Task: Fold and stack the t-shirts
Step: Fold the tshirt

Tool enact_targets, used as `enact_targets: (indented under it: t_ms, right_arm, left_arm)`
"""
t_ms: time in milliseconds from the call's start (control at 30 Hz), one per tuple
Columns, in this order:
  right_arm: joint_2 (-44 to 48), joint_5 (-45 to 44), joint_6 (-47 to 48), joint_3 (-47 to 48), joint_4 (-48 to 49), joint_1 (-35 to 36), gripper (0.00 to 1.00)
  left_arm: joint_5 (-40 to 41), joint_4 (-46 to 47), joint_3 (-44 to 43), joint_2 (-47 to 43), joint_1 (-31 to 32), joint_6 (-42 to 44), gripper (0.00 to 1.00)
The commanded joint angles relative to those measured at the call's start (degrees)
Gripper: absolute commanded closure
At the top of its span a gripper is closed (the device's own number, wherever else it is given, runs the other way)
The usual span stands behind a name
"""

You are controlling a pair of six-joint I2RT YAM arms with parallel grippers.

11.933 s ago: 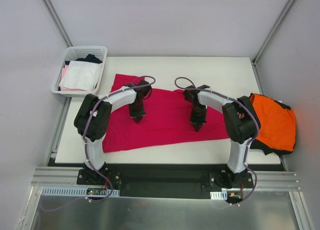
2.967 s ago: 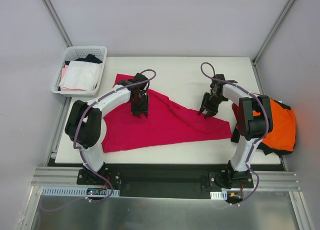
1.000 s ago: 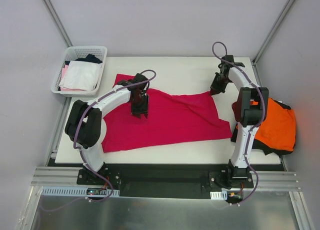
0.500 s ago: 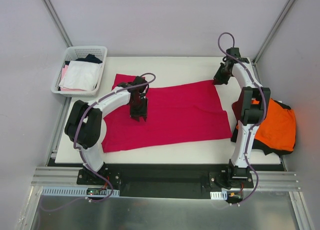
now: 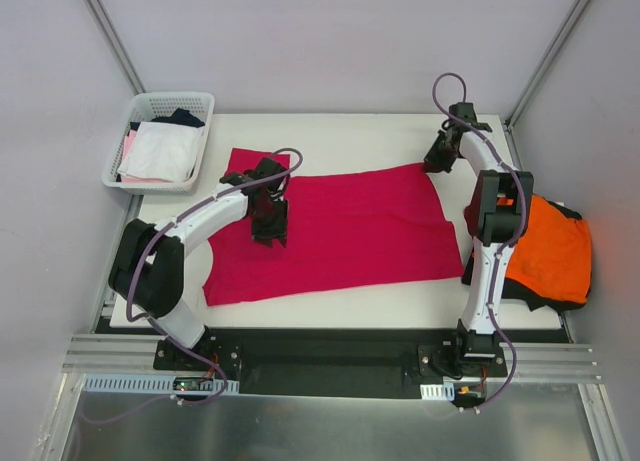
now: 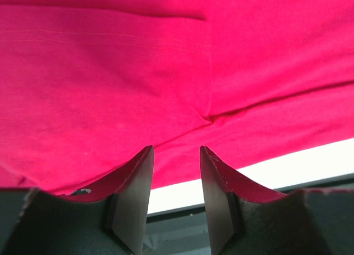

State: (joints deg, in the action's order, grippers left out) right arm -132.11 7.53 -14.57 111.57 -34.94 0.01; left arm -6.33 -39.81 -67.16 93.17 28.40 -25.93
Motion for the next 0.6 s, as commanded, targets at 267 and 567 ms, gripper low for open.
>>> enact_targets:
  t_ms: [267,567]
  right_arm:
    - [-2.79,10.73,-1.25,1.81,-1.27,-3.43,0.66]
    - [6.68,16.38,-2.05,-9.87,0.49,-4.93,0.62]
  left_arm:
    - [8.71,-2.2,-17.02,0.6,-11.7,-1.31,0.38]
    - [-5.53,-2.02,-35.94,19.5,-14.87,-6.32,0.38]
